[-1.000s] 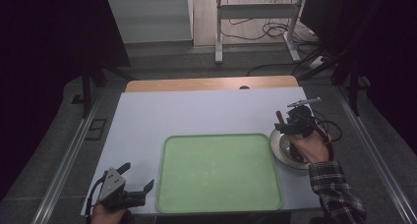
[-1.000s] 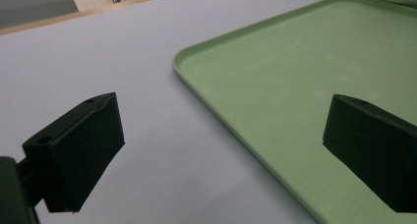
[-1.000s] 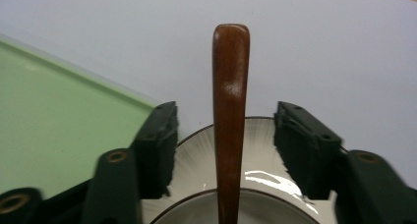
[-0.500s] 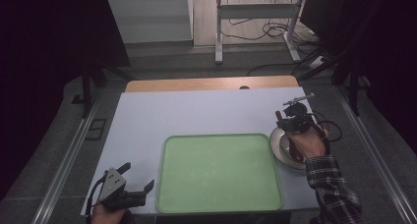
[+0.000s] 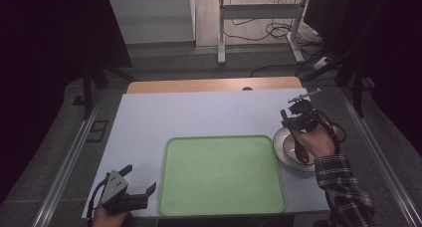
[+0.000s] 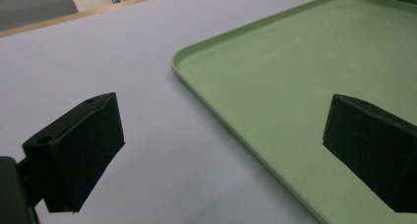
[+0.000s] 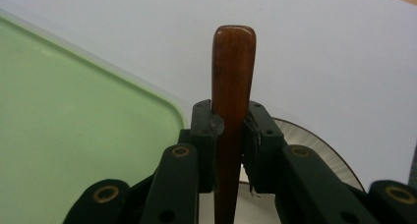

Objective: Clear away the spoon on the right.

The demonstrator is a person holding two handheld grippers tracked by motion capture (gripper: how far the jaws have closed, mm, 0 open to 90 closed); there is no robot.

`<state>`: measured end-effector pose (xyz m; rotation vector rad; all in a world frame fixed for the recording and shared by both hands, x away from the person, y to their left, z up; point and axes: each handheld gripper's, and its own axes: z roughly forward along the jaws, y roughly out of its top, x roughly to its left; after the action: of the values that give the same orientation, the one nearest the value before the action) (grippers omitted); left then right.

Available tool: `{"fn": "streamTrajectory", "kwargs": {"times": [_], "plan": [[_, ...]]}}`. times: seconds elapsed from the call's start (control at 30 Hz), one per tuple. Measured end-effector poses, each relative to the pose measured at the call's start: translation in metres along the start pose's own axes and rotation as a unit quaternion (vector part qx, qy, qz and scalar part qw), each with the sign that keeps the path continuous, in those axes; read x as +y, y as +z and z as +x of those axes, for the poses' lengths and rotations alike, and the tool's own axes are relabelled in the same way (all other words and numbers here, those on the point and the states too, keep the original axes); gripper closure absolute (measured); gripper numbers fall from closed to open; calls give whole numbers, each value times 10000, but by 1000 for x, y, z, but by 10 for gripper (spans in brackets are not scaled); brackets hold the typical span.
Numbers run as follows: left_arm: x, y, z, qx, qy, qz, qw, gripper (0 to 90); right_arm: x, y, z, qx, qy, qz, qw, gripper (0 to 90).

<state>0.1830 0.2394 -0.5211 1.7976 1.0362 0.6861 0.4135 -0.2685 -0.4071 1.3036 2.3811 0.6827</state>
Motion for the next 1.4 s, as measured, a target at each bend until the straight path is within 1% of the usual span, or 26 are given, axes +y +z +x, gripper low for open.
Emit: {"fn": "streamTrajectory", "kwargs": {"times": [0.27, 0.43, 0.6, 0.8, 1.03, 1.4], "plan": [[0, 0, 0, -3, -16, -6, 10000, 18, 10, -17, 2, 44, 38, 166, 9998, 765], [0, 0, 1, -9, -27, -12, 10000, 18, 14, -27, 8, 68, -30, 198, 9998, 764], [0, 0, 0, -7, -23, -10, 10000, 18, 17, -35, 15, 142, -58, 264, 9995, 764], [0, 0, 1, -10, -22, -10, 10000, 18, 18, -42, 23, 218, -73, 402, 9989, 765], [0, 0, 0, -8, -5, 0, 10000, 18, 18, -44, 33, 327, -92, 563, 9978, 765], [0, 0, 0, -12, -10, -6, 10000, 18, 17, -34, 53, 583, -226, 830, 9946, 765]]}}
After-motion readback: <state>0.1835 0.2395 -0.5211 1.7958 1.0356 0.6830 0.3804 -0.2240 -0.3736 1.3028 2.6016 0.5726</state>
